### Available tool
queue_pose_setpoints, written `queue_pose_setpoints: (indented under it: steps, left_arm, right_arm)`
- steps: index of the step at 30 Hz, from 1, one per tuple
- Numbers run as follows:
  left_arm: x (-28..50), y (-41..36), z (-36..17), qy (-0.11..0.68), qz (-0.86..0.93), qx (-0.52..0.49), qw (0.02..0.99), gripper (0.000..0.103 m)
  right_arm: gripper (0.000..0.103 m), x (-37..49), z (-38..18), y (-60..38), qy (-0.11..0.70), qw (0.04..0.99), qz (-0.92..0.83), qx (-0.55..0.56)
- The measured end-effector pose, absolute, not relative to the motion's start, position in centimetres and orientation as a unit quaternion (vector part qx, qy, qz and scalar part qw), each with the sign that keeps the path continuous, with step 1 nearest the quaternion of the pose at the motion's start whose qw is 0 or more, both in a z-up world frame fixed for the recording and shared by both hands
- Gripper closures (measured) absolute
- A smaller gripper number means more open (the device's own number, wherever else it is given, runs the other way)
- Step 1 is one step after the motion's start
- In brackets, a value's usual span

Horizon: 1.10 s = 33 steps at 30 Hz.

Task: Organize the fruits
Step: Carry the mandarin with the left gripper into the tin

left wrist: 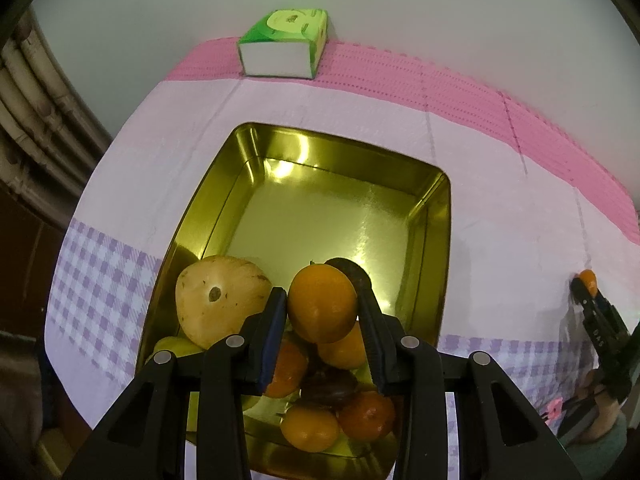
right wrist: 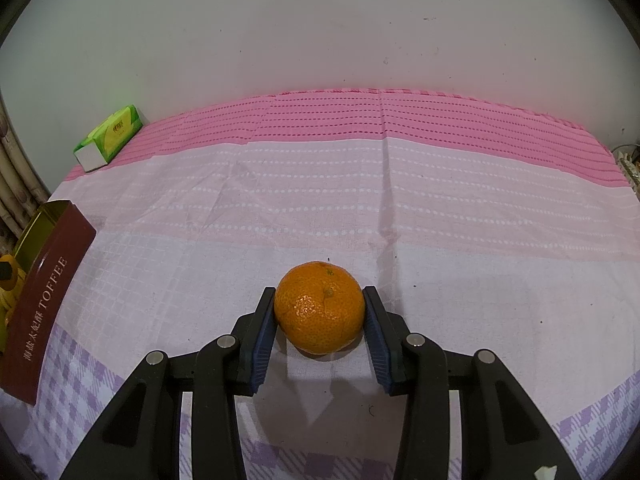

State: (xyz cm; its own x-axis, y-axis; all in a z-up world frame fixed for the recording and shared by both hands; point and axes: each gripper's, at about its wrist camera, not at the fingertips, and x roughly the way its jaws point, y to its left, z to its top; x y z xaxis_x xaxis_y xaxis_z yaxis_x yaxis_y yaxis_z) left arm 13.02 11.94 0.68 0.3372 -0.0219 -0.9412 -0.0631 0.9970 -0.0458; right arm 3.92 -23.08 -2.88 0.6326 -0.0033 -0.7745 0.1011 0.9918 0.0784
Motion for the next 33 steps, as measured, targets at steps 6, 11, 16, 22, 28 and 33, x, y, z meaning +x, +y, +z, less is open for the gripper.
queue_pose_setpoints:
  steps: [6,11,16,22,28,33]
  left_arm:
    - [13.1,12.3,-0.4,0.583,0.017,-0.037,0.811,0.065]
    - [13.2,12.5,-0.7,0.582,0.019,-0.035,0.812,0.065]
    - [13.2,12.6,-0.8,0.582,0.02,-0.033,0.812,0.065]
    - [13.3,12.7,-0.9,0.582,0.021,-0.033,0.812,0.065]
    - [13.4,12.8,-0.9,0.582,0.021,-0.03,0.812,0.065]
    - [13.3,12.6,-0.7,0.582,0.021,-0.03,0.812,0.065]
  right_arm:
    - [0.063,3.9,-2.9,-23.1,0.428,0.902,-0.029,0.056]
    - [0.063,3.9,-2.9,-23.1,0.428,0.902,-0.03,0.054]
    - [0.063,4.0,-2.9,-23.0,0.428,0.902,-0.03,0.055]
    - [0.063,4.0,-2.9,-23.0,0.428,0.902,-0.03,0.054]
    - [0.063,4.0,-2.9,-23.1,0.429,0.901,-0.03,0.054]
    - [0.063,4.0,-2.9,-23.1,0.429,0.901,-0.03,0.053]
